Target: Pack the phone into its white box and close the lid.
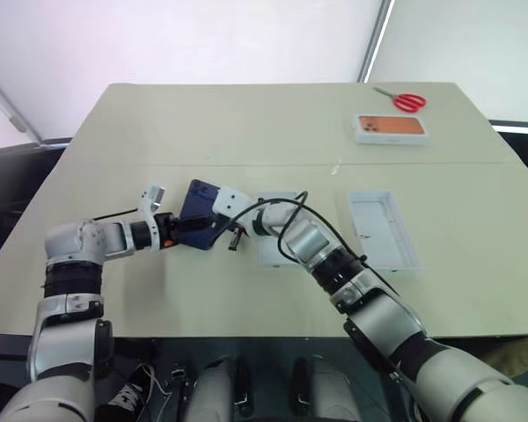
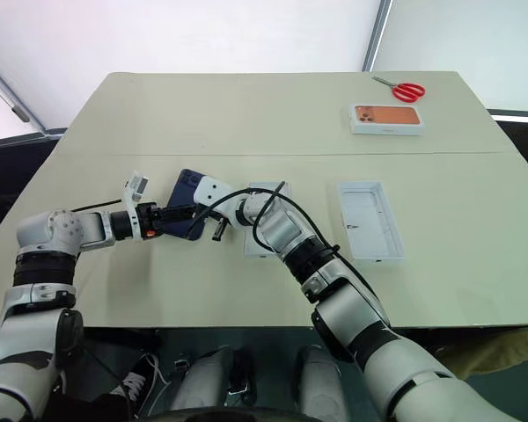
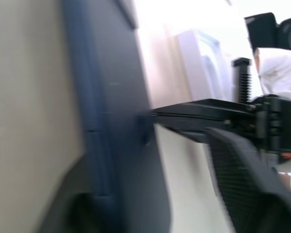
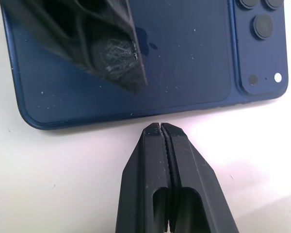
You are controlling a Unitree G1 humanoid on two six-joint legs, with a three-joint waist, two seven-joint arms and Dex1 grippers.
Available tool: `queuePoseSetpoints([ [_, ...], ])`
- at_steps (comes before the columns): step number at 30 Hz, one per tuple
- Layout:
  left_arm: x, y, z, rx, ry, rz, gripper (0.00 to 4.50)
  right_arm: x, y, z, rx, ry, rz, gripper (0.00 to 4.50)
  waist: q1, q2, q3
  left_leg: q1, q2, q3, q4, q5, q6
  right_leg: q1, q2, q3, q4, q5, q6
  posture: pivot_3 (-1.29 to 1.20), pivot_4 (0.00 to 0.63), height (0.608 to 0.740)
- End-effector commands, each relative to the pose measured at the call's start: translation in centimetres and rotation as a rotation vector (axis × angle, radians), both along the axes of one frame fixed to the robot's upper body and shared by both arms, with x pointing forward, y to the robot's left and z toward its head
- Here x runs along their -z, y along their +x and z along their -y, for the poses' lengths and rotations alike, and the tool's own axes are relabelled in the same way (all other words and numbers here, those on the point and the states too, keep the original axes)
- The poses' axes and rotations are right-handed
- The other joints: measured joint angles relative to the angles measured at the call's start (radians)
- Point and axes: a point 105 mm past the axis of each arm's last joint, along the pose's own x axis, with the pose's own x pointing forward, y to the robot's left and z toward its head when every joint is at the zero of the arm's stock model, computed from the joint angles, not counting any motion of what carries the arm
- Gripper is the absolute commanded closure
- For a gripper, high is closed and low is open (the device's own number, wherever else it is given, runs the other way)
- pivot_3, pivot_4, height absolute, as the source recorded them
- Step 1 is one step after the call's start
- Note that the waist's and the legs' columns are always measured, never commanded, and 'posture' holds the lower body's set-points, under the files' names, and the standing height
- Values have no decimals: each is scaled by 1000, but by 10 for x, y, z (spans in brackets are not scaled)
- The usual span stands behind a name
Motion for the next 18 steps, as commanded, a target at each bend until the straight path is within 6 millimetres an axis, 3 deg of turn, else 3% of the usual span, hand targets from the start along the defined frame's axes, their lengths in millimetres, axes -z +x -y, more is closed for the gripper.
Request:
queuePoseSetpoints([
  [1,22,-10,-1,-2,20,-83,3400,-9,-2,-7,-31,18,35,4500,-7,0,0,-1,0,0,0,0,0,0,0,0,0,0,0,0,150,738],
  [2,23,-11,0,2,25,-85,3892,-9,-2,-8,-32,18,36,4500,-7,0,0,-1,0,0,0,0,0,0,0,0,0,0,0,0,150,738],
  [10,27,-15,2,0,11,-104,3892,-9,-1,-7,-32,16,40,4500,-12,0,0,-1,0,0,-1,0,0,0,0,0,0,0,0,0,150,738],
  [13,27,-15,3,-5,-13,-112,4446,-9,-1,-7,-32,13,45,4500,-11,-1,0,-1,0,0,-1,0,0,0,0,0,0,0,0,0,150,738],
  [18,27,-15,4,-26,-43,-113,4477,-20,-4,-10,-56,98,35,4500,-10,-1,0,-1,0,0,-1,0,0,0,0,0,0,0,0,0,150,738],
])
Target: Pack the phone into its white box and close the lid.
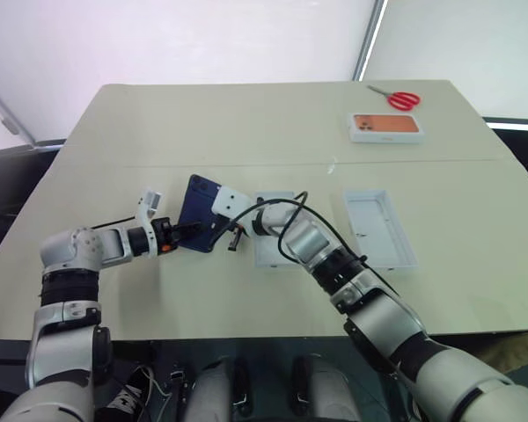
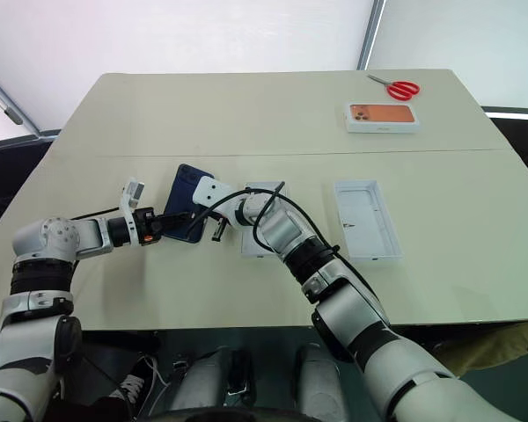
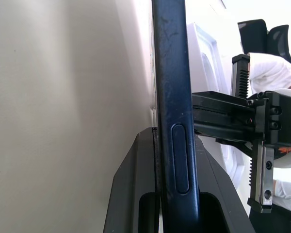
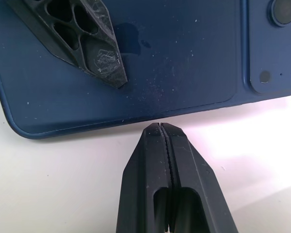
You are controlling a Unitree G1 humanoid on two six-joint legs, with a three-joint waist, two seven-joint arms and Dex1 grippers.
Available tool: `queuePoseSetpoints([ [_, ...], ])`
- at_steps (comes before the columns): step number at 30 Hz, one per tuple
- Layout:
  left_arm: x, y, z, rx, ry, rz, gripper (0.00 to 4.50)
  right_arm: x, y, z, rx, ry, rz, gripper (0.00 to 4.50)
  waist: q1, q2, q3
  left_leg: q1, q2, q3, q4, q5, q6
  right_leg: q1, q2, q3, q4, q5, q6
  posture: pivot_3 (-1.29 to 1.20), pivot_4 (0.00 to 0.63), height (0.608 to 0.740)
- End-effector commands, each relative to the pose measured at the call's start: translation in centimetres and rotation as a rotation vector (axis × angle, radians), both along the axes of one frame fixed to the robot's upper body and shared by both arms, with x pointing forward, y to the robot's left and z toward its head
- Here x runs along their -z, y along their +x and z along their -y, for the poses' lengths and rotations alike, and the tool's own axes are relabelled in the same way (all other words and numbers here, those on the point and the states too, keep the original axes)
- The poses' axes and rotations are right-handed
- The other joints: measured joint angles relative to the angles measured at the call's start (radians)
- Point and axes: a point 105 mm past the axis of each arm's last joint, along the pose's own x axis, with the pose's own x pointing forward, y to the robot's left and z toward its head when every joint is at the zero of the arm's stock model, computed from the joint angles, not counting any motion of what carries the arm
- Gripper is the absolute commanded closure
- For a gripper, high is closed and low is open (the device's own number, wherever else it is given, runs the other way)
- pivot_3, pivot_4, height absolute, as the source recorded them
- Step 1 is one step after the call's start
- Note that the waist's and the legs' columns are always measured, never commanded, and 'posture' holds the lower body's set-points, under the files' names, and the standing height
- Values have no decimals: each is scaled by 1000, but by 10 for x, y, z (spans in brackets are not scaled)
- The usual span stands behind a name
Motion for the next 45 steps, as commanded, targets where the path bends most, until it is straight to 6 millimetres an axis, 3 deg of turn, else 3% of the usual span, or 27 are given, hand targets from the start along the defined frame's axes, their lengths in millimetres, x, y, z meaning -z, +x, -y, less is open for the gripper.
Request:
queuePoseSetpoints([
  [1,24,-8,1,-23,13,-100,4477,-22,-4,-8,-42,111,19,4500,1,0,0,0,0,0,0,0,0,0,0,0,0,0,0,0,150,738],
  [7,-1,-3,-3,-92,-167,-5,4477,-54,-10,1,-70,378,-84,4500,-1,0,1,0,0,0,0,0,0,0,-1,0,0,0,0,0,150,738],
  [8,-9,-3,-3,-98,-209,28,4477,-64,-14,5,-94,456,-134,4247,0,0,1,0,0,0,0,0,0,0,0,0,0,0,0,0,150,738],
  [10,-16,-3,-2,-109,-258,58,4477,-74,-18,12,-122,509,-156,3578,1,-2,2,-1,0,-1,0,0,0,0,0,0,0,0,0,0,150,738],
  [17,-32,-7,-4,-126,-351,105,4477,-72,-46,53,-249,383,-85,35,2,-7,5,-6,0,-1,1,0,0,-4,-2,-1,-1,0,0,0,150,738],
  [23,-32,-12,-2,-122,-359,103,4477,-60,-66,94,-286,233,-105,35,1,-9,7,-9,0,-1,1,0,0,-7,-1,-1,-1,0,0,0,150,738],
  [26,-32,-16,0,-107,-373,102,4477,-34,-77,110,-317,43,-59,35,2,-10,7,-9,0,-1,2,0,1,-7,-1,-1,-1,0,0,0,150,738],
  [32,-32,-19,6,-85,-373,92,4477,-12,-81,115,-290,-8,-83,35,6,-15,10,-11,1,-2,3,0,0,-8,-2,-2,-1,0,0,0,150,738],
  [35,-31,-21,11,-72,-363,89,4477,-4,-77,119,-269,-49,-72,897,8,-16,11,-12,1,-2,3,0,0,-9,-2,-2,-1,0,0,0,150,738],
  [37,-29,-23,14,-65,-356,83,4477,-2,-73,121,-249,-53,-70,1852,10,-16,11,-12,0,-2,3,0,0,-9,-2,-2,-1,0,0,0,150,738],
  [45,-28,-24,20,-55,-342,78,4477,2,-69,123,-233,-74,-66,1852,30,-17,11,-12,1,-2,5,0,0,-9,-2,-2,0,0,0,0,150,738],
])
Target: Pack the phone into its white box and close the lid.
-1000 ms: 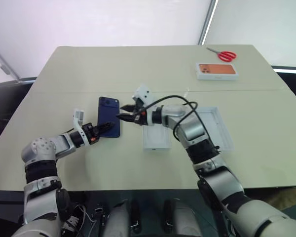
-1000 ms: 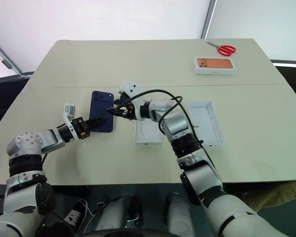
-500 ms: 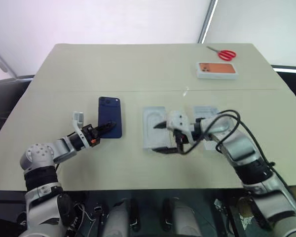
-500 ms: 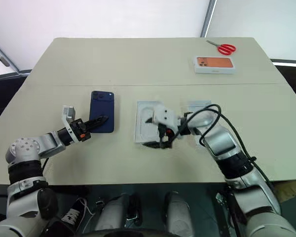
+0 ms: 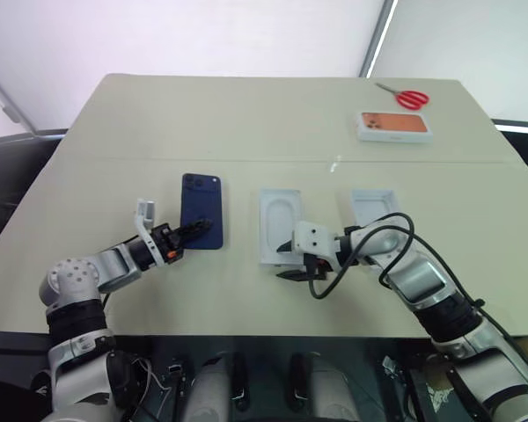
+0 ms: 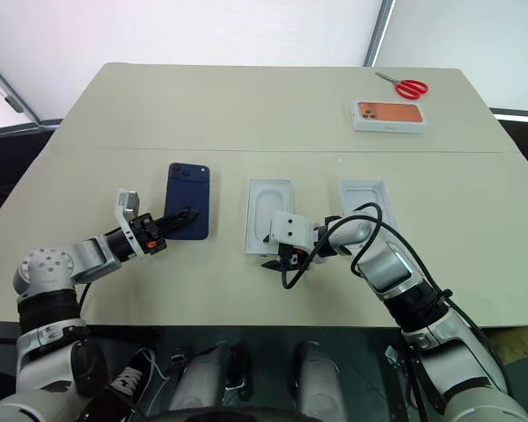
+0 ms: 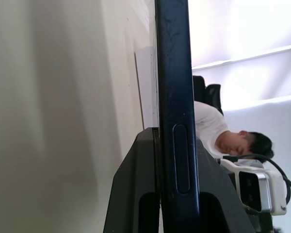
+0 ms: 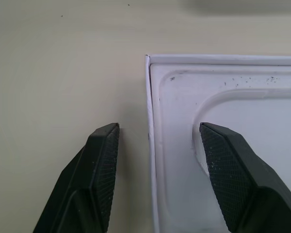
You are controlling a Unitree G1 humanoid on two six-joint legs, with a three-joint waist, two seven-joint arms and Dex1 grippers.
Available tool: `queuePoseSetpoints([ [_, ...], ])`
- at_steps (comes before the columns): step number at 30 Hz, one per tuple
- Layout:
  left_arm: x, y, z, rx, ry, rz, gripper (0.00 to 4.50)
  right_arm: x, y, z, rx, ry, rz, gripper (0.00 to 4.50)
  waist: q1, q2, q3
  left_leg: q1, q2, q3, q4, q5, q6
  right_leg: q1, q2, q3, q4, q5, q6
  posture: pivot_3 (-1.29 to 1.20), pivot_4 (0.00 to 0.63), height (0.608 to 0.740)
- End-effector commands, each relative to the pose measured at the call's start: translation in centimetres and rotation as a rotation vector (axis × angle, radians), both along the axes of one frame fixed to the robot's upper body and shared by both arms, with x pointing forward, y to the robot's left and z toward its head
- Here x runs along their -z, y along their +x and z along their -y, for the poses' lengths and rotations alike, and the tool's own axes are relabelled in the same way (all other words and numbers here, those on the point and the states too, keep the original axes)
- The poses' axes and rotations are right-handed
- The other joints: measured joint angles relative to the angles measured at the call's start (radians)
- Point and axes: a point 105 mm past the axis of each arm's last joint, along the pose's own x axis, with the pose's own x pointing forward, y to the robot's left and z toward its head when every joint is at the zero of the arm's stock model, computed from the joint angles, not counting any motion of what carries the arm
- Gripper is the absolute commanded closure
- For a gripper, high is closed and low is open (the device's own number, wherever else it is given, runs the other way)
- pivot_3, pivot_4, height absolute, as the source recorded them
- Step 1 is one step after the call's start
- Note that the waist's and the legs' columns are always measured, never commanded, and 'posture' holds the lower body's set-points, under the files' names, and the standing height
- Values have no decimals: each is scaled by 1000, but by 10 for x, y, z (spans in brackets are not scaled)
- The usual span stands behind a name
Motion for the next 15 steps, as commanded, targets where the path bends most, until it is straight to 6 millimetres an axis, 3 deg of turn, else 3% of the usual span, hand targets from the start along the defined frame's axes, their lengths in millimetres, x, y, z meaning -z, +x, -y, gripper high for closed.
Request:
queuePoseSetpoints([
  [1,-14,-2,7,32,-9,63,4477,-3,3,0,-3,-4,21,1852,1,0,0,0,0,0,0,0,0,0,0,0,0,0,0,0,150,738],
  [3,-13,-2,8,34,-11,57,4477,-4,3,0,-3,-3,20,1852,1,0,0,0,0,0,0,0,0,0,0,0,0,0,0,0,150,738],
  [6,-15,0,10,31,-14,56,4477,-2,4,1,2,-13,17,2717,0,0,0,0,0,0,0,0,0,0,0,0,0,0,0,0,150,738],
  [7,-17,1,10,30,-25,57,4477,-1,4,2,5,-19,14,3210,0,0,0,0,0,0,0,0,0,0,0,0,0,0,0,0,150,738],
  [15,-30,7,7,16,-31,77,4477,2,4,-8,2,-10,26,3210,-1,-1,0,0,0,-1,1,0,0,1,0,-1,0,0,0,0,150,738],
])
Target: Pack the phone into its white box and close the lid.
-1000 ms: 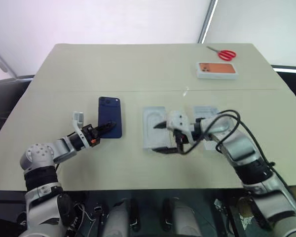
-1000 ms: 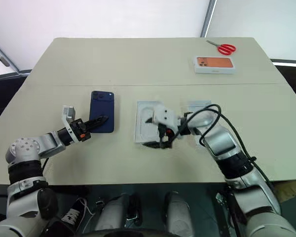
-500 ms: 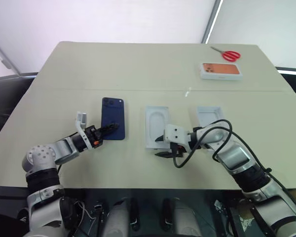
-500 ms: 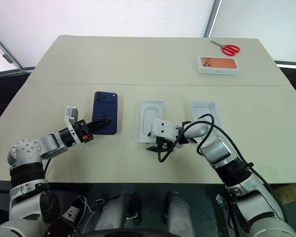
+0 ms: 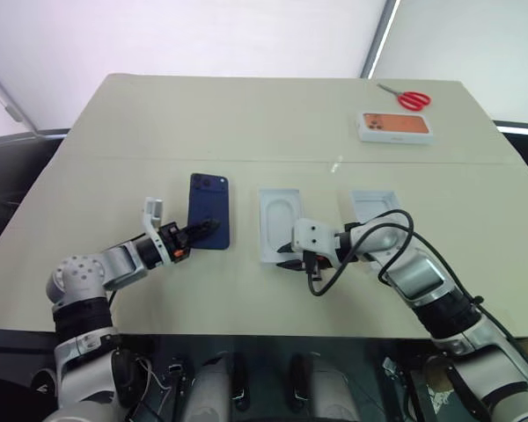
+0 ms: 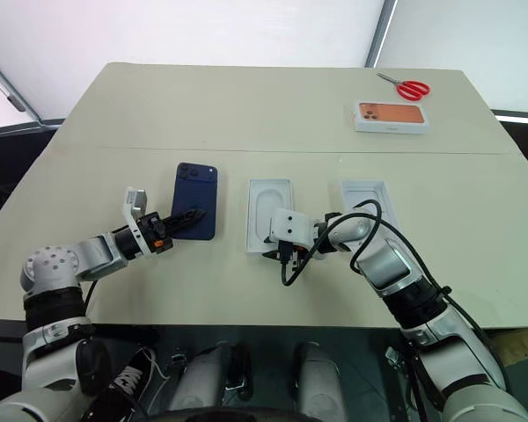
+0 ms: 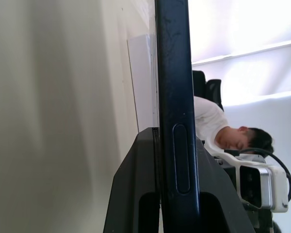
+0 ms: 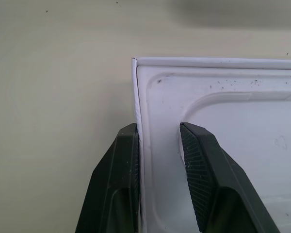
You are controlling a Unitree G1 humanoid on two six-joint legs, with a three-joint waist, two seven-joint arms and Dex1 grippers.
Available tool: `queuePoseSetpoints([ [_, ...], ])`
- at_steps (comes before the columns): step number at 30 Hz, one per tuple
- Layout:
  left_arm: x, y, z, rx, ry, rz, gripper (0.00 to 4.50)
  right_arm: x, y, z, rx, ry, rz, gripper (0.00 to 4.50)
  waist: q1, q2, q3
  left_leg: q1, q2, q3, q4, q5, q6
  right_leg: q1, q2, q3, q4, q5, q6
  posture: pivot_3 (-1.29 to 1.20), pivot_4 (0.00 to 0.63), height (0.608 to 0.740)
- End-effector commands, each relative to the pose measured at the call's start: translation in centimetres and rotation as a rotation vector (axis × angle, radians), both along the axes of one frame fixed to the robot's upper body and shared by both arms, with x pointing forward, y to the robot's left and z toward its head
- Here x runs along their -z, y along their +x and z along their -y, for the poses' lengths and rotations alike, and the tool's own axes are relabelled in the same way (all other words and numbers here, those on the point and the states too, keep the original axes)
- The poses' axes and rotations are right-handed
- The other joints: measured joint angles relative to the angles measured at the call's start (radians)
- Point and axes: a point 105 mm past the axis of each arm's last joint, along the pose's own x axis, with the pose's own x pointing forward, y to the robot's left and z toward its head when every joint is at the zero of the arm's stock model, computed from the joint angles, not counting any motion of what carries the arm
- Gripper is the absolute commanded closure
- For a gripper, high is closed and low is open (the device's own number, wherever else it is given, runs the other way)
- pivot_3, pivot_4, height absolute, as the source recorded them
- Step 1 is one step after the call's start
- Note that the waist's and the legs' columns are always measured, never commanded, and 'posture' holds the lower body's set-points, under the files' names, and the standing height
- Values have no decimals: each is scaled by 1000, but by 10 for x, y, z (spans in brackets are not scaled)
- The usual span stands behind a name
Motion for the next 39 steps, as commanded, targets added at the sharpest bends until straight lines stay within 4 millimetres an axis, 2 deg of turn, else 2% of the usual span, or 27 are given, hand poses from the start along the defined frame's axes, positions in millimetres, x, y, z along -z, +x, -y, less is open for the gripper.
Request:
queuePoseSetpoints([
  [1,-27,5,-3,-2,-47,89,4477,5,-1,-10,-9,3,-6,3210,-2,0,0,0,0,0,0,0,0,0,0,0,0,0,0,0,150,738],
  [8,-36,11,0,-15,-53,111,4477,-1,7,-48,-23,74,24,3210,-17,-1,-1,1,4,0,0,2,-1,0,5,0,0,0,0,0,150,738],
  [15,-39,9,7,0,-61,117,4477,3,7,-61,-28,81,-1,3210,-26,-1,-1,0,3,0,0,3,1,1,6,0,0,0,0,0,150,738],
  [18,-36,8,10,2,-57,112,4477,1,10,-59,-12,88,-4,2253,-27,-1,-1,0,3,0,0,3,1,1,6,0,1,0,0,0,150,738],
  [22,-35,6,15,18,-55,120,4477,-5,8,-55,-28,90,-4,316,-24,-1,-1,0,3,0,0,3,1,1,6,0,0,0,0,0,150,738],
  [25,-36,5,16,24,-48,138,4477,-15,9,-53,-27,125,0,316,-22,-1,0,0,3,0,0,3,1,1,6,0,0,0,0,0,150,738],
  [30,-34,6,23,37,-39,134,4477,-40,13,-38,2,253,10,316,-18,-1,0,0,3,0,0,3,1,1,6,0,0,0,0,0,150,738],
  [34,-31,8,34,59,-56,111,4477,-55,15,-16,37,316,-2,316,-5,-1,0,0,2,0,0,3,1,1,6,0,0,0,0,0,150,738],
  [36,-26,7,42,70,-65,95,4477,-64,18,2,71,358,-2,316,1,-1,0,0,2,0,0,3,1,1,6,0,0,0,0,0,150,738],
  [39,-14,8,52,78,-28,55,4477,-79,29,40,183,458,-35,316,5,-2,0,0,2,-1,1,3,1,1,5,0,0,0,-1,0,150,738],
])
